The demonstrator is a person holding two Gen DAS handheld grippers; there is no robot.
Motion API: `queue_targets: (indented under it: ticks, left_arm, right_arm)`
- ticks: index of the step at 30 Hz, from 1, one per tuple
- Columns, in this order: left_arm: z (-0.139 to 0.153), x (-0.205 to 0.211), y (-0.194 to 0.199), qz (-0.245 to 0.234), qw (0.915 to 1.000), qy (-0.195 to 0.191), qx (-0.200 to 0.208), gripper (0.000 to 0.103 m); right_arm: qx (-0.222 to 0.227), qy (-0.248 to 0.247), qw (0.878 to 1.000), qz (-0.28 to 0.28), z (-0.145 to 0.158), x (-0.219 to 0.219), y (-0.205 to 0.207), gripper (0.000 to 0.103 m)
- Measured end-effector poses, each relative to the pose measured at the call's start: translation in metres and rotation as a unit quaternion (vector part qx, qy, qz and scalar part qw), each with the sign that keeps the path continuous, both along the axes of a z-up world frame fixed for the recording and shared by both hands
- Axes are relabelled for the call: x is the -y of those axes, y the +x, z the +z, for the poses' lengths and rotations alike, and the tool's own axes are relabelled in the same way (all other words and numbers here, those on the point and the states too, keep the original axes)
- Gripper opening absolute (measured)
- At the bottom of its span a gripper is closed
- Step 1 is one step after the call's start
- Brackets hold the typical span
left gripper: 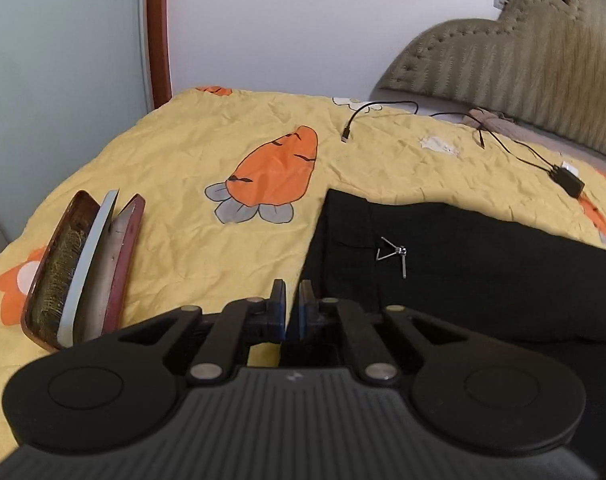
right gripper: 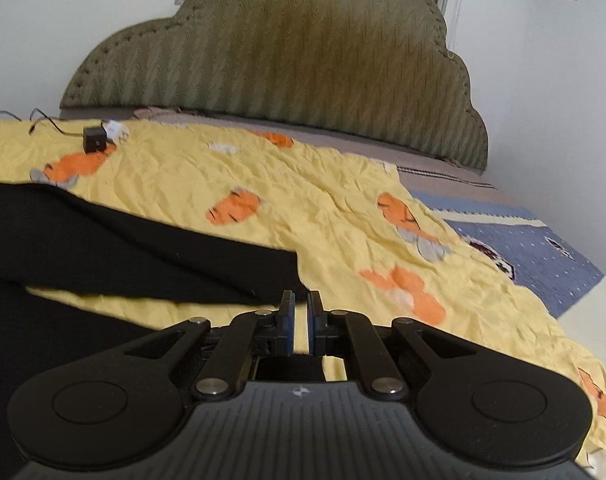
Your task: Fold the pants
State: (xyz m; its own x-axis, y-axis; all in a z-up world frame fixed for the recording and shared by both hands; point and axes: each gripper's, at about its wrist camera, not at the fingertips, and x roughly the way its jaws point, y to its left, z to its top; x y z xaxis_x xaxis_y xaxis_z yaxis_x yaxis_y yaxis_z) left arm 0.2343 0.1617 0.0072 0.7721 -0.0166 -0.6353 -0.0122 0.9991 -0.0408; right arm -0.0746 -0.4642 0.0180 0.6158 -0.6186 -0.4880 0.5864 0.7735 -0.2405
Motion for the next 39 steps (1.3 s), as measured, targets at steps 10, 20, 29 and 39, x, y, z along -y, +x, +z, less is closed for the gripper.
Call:
queue_targets:
  ticks: [10,20,29,39]
  left_arm:
    - [0.017,0.016,0.023,0.014,0.9998,0.014,0.011,0.068]
    - [0.019,0.043,0.041,-0.002,0.9986,0.050,0.018,0.093]
    - [0.013,0.051,0.059,0.005,0.9987,0.049,0.009,0.101]
    - [0.010,0.046,0.062,0.006,0.9989,0.046,0.009,0.101]
  right_arm:
    - [0.006,0.065,0.998,0.012,-0.004,0.010,0.002,0.006]
    - [0.018,0.123,0.992,0.020,-0.001,0.055,0.040,0.019]
    - [0.063,0.195,0.978,0.030,-0.006,0.107,0.065,0.074]
    - [0.049,0.195,0.979,0.042,-0.017,0.079,0.052,0.074]
